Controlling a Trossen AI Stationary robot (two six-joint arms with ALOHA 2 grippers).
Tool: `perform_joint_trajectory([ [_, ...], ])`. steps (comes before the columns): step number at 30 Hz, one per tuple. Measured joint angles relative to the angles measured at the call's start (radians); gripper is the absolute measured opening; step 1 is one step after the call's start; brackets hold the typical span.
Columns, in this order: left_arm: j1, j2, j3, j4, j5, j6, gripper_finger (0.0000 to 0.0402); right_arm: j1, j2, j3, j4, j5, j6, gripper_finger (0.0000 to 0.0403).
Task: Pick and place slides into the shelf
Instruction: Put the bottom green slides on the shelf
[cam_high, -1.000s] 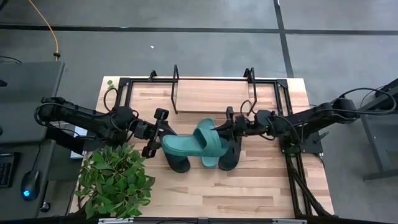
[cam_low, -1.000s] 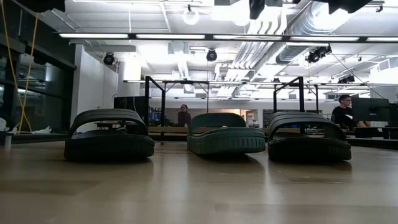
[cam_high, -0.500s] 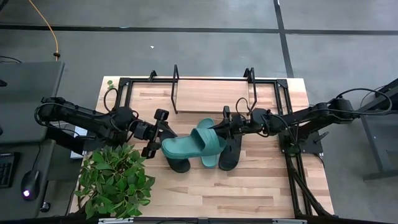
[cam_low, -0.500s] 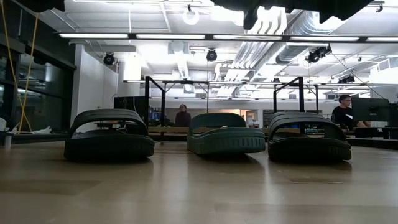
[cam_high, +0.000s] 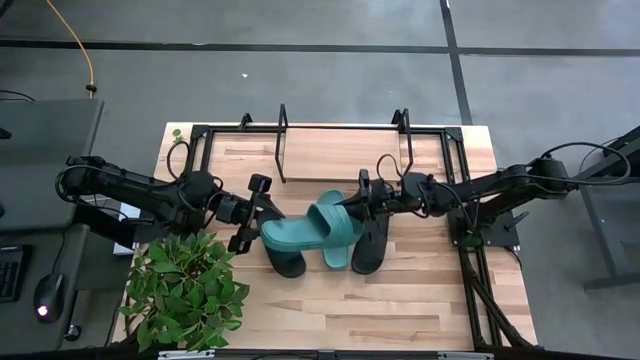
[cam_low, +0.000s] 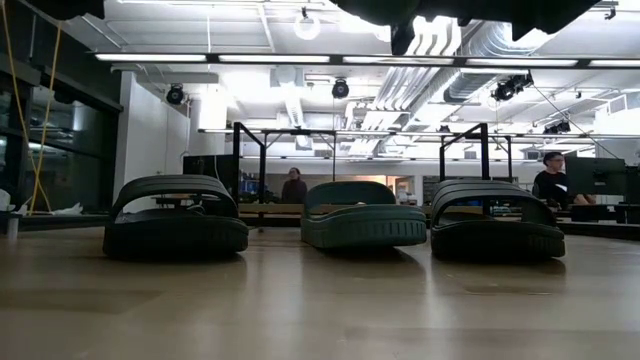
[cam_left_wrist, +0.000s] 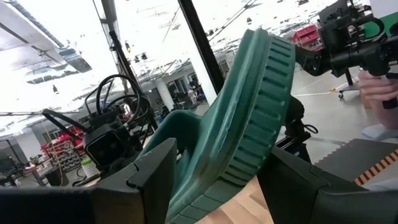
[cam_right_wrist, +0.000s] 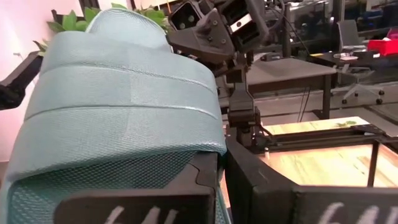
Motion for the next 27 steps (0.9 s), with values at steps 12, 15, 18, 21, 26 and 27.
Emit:
perform_joint_trajectory([
  [12, 0.000, 0.000, 0.000, -0.003, 0.023, -0.007, 0.0200, 0.000, 0.000, 0.000, 0.000, 0.025, 0.000, 0.0000],
  [15, 0.000, 0.000, 0.000, -0.003, 0.028, -0.010, 0.0200, 0.000, 0.000, 0.000, 0.000, 0.037, -0.001, 0.0000],
  [18, 0.000, 0.000, 0.000, -0.003, 0.027, -0.024, 0.0200, 0.000, 0.000, 0.000, 0.000, 0.047, -0.001, 0.0000],
  [21, 0.000, 0.013, 0.000, 0.004, 0.028, -0.025, 0.0200, 0.000, 0.000, 0.000, 0.000, 0.051, -0.004, 0.0000],
  [26, 0.000, 0.053, 0.013, 0.010, 0.029, -0.024, 0.0194, 0.000, 0.000, 0.000, 0.000, 0.051, -0.004, 0.0000],
  [27, -0.001, 0.064, 0.023, 0.010, 0.029, -0.025, 0.0191, 0.000, 0.000, 0.000, 0.000, 0.051, -0.004, 0.0000],
])
